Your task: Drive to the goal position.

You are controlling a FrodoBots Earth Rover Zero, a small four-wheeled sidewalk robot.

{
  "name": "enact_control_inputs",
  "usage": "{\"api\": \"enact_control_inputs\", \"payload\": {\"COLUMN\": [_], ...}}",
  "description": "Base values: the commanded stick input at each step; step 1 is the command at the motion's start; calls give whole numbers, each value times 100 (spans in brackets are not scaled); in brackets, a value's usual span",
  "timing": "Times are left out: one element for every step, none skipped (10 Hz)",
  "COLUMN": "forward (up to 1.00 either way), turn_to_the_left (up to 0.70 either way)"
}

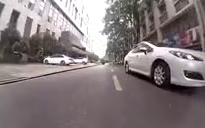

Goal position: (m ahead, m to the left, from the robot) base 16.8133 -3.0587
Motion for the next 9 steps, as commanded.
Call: {"api": "enact_control_inputs", "payload": {"forward": [70, 70, 70, 70, 70, 70, 70, 70, 70], "turn_to_the_left": [0, 0, 0, 0, 1, 3, 9, 14, 12]}}
